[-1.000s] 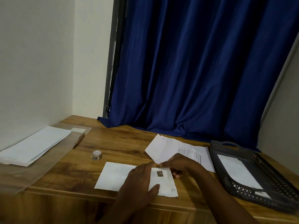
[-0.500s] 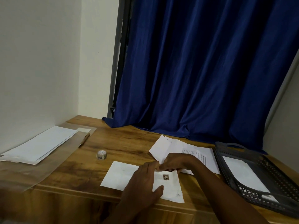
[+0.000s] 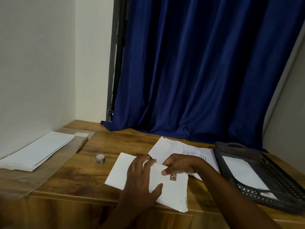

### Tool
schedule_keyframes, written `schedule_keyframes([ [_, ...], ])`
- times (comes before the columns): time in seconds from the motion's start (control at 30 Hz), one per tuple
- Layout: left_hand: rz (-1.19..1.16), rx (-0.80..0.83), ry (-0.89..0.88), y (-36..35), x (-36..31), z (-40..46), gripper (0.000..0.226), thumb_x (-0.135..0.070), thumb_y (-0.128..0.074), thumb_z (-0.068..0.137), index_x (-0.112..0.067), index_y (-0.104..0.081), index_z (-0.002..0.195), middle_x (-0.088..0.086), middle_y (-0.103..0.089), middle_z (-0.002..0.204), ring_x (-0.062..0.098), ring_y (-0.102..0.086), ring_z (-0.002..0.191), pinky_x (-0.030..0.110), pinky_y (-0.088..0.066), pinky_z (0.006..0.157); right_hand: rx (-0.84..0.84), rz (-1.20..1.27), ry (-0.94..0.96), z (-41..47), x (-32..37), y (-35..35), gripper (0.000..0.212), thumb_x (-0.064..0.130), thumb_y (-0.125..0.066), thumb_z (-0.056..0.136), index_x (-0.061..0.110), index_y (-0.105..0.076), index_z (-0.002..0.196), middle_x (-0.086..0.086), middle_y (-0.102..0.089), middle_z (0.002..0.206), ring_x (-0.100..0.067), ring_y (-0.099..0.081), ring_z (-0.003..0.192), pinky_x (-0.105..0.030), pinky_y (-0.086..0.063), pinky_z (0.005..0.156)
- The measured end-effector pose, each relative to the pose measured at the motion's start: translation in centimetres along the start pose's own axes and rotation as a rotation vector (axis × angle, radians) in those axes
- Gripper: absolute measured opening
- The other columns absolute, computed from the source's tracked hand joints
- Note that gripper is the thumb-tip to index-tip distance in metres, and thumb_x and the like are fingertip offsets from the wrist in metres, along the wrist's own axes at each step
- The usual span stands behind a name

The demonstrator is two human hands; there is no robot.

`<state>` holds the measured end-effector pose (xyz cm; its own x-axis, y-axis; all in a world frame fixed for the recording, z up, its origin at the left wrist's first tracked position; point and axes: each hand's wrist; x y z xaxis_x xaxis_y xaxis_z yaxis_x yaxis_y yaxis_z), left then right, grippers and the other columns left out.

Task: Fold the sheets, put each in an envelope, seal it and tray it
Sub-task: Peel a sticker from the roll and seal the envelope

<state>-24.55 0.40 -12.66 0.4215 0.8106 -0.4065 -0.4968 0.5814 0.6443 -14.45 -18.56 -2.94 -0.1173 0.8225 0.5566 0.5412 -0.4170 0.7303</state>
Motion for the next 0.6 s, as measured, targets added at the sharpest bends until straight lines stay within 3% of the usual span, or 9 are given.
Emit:
schedule_keyframes([
  [0.1,-0.079,-0.125,-0.020,0.3,-0.2,0.2,0.079,-0.053,-0.072,0.075,-0.022,-0.044,0.141,0.006,-0.040,0.152,0.024,-0.038,0.139,0.046,-0.035,0.113,-0.110,0.066,0.073,-3.0,-2.1,2.4,0.026,0.029,-0.073,0.091,0.008,-0.076,0.107,-0.008,-0.078,0.105,-0.019,-0.073,0.091,-0.033,-0.056,0.089],
  [0.17,-0.125,-0.119,-0.016,0.1,-0.2,0.6,0.080,-0.046,-0.073,0.073,-0.025,-0.039,0.143,0.004,-0.035,0.153,0.022,-0.035,0.139,0.042,-0.034,0.110,-0.233,0.163,0.096,-5.4,-4.0,4.3,0.029,0.026,-0.074,0.091,0.001,-0.073,0.106,-0.012,-0.078,0.100,-0.021,-0.071,0.085,-0.033,-0.056,0.083],
  [0.33,-0.171,0.175,-0.099,-2.8,-2.0,1.4,0.070,-0.053,-0.056,0.078,-0.035,-0.039,0.143,-0.008,-0.034,0.152,0.013,-0.031,0.141,0.039,-0.033,0.116,-0.656,0.387,0.107,-12.2,-9.1,8.4,0.021,0.015,-0.070,0.094,-0.005,-0.070,0.098,-0.015,-0.071,0.080,-0.018,-0.064,0.066,-0.024,-0.053,0.060],
  [0.47,-0.095,0.398,-0.190,-5.3,-5.4,2.6,0.063,-0.058,-0.056,0.083,-0.036,-0.046,0.141,-0.016,-0.037,0.149,0.006,-0.035,0.136,0.023,-0.029,0.114,-1.097,0.472,0.099,-14.9,-13.7,10.8,0.015,0.014,-0.070,0.093,0.001,-0.068,0.087,-0.011,-0.069,0.070,-0.015,-0.064,0.057,-0.027,-0.053,0.058],
  [0.53,-0.115,0.433,-0.192,-6.4,-6.3,3.0,0.059,-0.060,-0.057,0.083,-0.037,-0.049,0.138,-0.017,-0.040,0.147,0.004,-0.037,0.133,0.025,-0.033,0.114,-1.250,0.523,0.069,-15.7,-16.0,11.3,0.015,0.013,-0.069,0.095,-0.001,-0.066,0.091,-0.013,-0.071,0.079,-0.020,-0.065,0.064,-0.025,-0.056,0.058],
  [0.6,-0.117,0.464,-0.163,-7.2,-6.5,3.2,0.058,-0.062,-0.055,0.084,-0.040,-0.048,0.138,-0.019,-0.041,0.146,0.004,-0.038,0.133,0.028,-0.036,0.114,-1.319,0.531,0.009,-16.1,-18.5,11.5,0.020,0.014,-0.069,0.094,-0.005,-0.067,0.101,-0.018,-0.073,0.090,-0.023,-0.067,0.070,-0.034,-0.059,0.070],
])
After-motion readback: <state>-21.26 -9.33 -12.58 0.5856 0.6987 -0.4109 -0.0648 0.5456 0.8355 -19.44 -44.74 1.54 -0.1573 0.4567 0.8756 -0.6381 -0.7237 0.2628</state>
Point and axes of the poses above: each hand's wrist, its own z-axis towards the middle knuckle, its own y-axis out of the back of the hand, x = y × z
